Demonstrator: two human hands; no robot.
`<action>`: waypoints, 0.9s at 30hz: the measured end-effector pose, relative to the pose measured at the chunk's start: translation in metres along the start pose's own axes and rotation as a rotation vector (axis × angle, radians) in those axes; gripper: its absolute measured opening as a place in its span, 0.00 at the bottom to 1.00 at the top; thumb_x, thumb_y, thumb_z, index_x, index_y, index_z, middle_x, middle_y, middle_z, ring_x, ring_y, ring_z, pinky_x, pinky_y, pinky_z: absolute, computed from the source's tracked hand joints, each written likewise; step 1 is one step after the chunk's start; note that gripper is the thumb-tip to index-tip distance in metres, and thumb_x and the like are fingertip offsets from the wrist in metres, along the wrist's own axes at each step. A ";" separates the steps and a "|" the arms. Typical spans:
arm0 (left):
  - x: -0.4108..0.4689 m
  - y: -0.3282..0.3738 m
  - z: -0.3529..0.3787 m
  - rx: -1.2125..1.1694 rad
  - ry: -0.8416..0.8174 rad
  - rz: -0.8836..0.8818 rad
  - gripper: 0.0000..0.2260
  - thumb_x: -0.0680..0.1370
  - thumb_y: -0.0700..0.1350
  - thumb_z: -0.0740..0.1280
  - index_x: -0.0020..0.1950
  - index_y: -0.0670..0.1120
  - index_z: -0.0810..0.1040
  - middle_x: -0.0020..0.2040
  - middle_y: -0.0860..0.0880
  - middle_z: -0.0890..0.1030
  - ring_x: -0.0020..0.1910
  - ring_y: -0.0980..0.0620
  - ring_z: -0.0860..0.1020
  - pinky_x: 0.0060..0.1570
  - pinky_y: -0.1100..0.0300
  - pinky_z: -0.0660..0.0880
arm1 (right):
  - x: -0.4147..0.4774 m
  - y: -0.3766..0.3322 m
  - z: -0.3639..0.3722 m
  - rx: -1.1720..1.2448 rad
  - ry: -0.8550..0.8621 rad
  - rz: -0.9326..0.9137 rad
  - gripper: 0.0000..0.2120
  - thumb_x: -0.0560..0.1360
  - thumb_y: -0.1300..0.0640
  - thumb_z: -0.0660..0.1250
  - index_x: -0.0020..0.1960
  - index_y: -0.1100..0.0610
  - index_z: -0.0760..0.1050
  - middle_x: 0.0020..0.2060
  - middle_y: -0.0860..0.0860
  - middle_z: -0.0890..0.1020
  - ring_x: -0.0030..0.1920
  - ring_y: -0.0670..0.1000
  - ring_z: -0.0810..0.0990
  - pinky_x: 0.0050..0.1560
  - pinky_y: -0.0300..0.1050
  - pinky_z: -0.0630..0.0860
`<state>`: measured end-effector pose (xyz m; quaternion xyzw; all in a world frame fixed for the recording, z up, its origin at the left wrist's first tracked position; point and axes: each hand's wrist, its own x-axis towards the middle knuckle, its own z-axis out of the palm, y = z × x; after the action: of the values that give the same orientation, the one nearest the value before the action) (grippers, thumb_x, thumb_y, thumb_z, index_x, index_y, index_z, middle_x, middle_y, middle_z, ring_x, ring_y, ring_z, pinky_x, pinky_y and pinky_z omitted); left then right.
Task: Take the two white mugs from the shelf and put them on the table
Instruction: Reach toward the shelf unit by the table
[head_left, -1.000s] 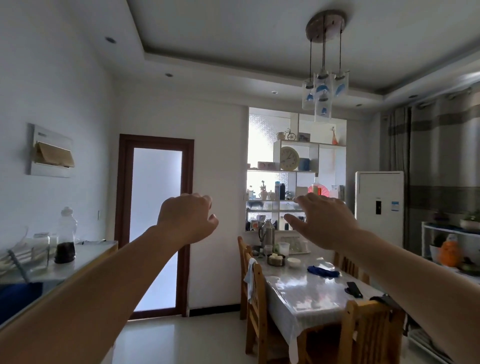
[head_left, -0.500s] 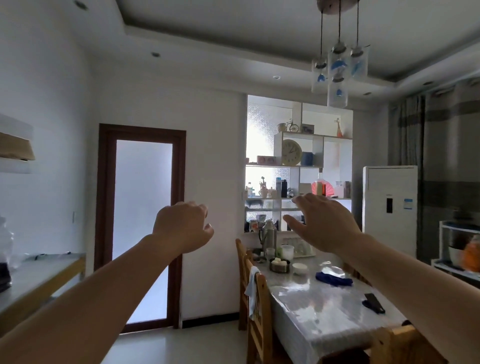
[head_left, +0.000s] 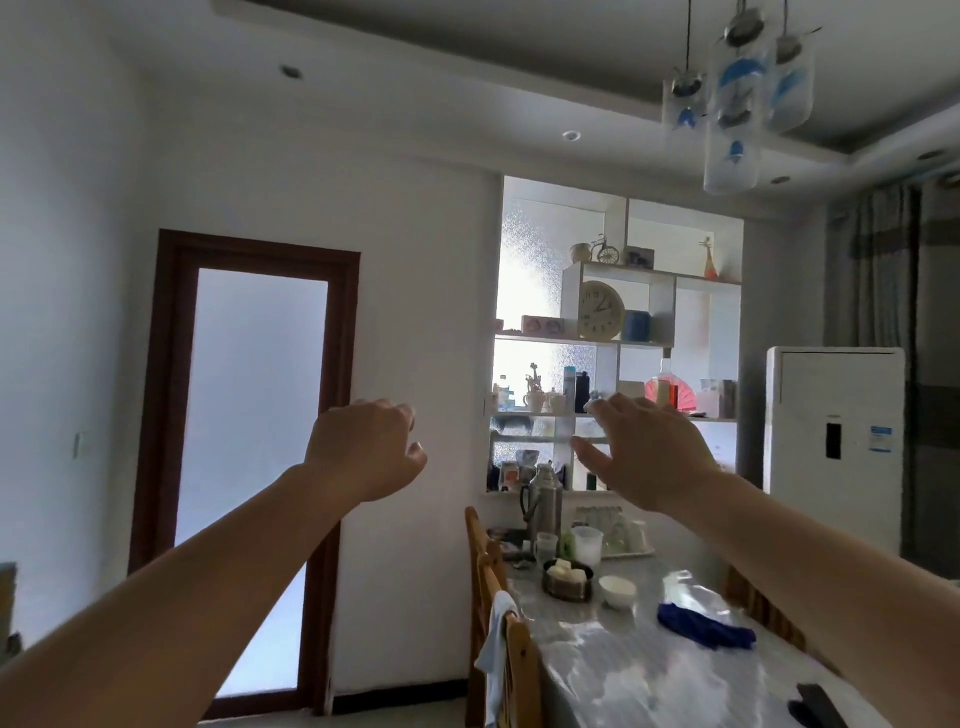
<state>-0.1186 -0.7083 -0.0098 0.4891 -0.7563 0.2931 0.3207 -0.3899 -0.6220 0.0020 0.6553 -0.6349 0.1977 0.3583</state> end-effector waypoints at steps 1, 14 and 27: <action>0.010 -0.002 0.014 -0.002 -0.004 -0.004 0.16 0.73 0.55 0.59 0.53 0.48 0.76 0.50 0.50 0.81 0.45 0.50 0.77 0.37 0.57 0.66 | 0.011 0.003 0.014 0.006 -0.006 0.001 0.25 0.76 0.38 0.52 0.63 0.54 0.69 0.60 0.51 0.78 0.59 0.54 0.77 0.60 0.53 0.73; 0.125 -0.073 0.211 -0.034 -0.022 -0.015 0.15 0.73 0.57 0.59 0.52 0.49 0.76 0.50 0.51 0.81 0.44 0.50 0.77 0.37 0.57 0.68 | 0.149 -0.009 0.202 0.027 -0.041 0.011 0.24 0.76 0.38 0.53 0.62 0.53 0.69 0.58 0.51 0.80 0.58 0.52 0.77 0.58 0.51 0.74; 0.269 -0.181 0.391 -0.075 -0.037 0.031 0.14 0.74 0.55 0.60 0.52 0.48 0.77 0.49 0.50 0.81 0.45 0.50 0.78 0.41 0.55 0.75 | 0.315 -0.046 0.360 -0.004 -0.079 0.112 0.25 0.76 0.39 0.52 0.66 0.53 0.66 0.63 0.51 0.77 0.62 0.54 0.74 0.59 0.52 0.72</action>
<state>-0.1132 -1.2162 -0.0221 0.4701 -0.7802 0.2604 0.3201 -0.3795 -1.1018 -0.0225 0.6253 -0.6846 0.1901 0.3229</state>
